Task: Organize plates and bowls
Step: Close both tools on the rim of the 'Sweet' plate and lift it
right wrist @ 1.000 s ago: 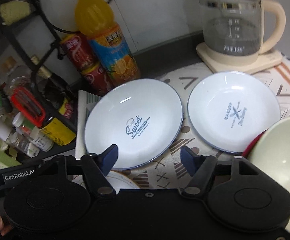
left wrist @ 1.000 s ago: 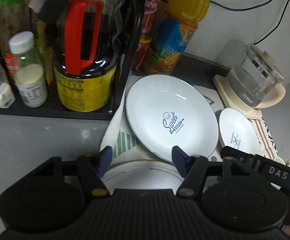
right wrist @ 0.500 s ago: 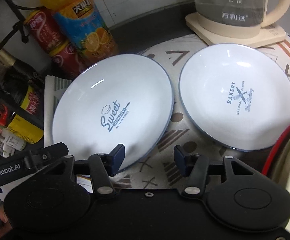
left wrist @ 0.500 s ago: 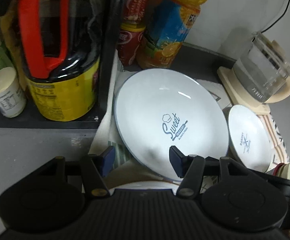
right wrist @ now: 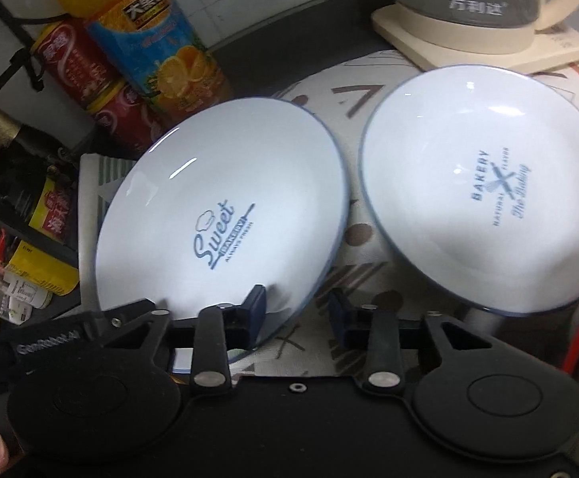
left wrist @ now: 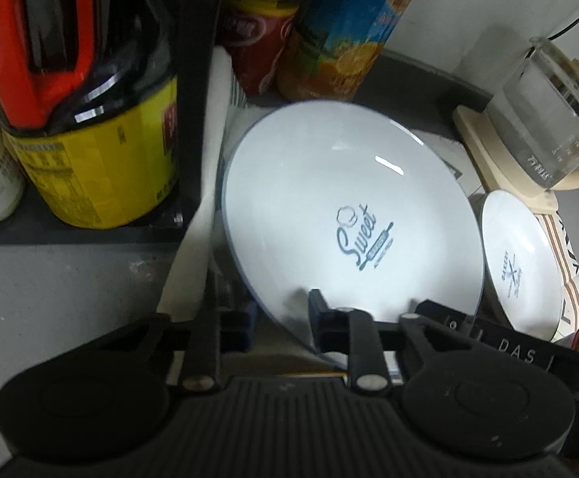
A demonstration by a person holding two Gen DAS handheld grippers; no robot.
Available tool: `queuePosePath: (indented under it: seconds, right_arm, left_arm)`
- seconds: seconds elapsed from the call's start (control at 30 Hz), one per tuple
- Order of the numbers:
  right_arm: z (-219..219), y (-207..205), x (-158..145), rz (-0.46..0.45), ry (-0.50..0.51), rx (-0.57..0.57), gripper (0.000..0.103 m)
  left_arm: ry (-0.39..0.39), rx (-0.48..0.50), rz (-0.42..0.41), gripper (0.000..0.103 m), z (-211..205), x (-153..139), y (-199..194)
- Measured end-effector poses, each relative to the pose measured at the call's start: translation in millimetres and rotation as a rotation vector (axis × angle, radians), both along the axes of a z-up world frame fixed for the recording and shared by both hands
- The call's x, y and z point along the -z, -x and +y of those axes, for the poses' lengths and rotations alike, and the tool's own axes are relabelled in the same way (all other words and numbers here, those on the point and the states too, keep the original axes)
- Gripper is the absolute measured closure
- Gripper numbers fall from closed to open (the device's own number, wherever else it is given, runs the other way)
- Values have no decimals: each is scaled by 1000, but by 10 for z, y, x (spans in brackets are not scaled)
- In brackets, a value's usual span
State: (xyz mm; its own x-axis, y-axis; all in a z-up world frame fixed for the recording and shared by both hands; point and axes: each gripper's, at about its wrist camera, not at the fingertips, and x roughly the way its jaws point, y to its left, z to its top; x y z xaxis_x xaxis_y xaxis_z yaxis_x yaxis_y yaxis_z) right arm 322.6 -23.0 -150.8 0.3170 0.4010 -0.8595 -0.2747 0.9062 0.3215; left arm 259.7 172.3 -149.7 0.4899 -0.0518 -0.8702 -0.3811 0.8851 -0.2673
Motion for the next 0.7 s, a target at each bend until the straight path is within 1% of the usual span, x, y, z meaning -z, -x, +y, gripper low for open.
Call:
queuePosePath:
  seconds: [0.03, 0.1, 0.17, 0.27, 0.37, 0.7]
  right_arm:
    - [13, 1, 11, 2, -14, -11, 81]
    - [24, 0, 8, 4, -13, -7, 82]
    - [28, 24, -32, -23, -10, -14, 84]
    - [5, 54, -144, -63, -24, -21, 84]
    - [-46, 65, -206, -64, -41, -13, 84]
    - [-247, 258, -424, -116, -56, -22, 84]
  left_arm:
    - [5, 0, -5, 81, 4, 17, -1]
    - [6, -2, -3, 81, 3, 12, -4]
    - [-2, 3, -14, 81, -4, -28, -6]
    - [-1, 12, -51, 82, 2, -134, 30]
    - [11, 8, -47, 82, -6, -201, 68]
    - [16, -9, -86, 82, -183, -415, 345]
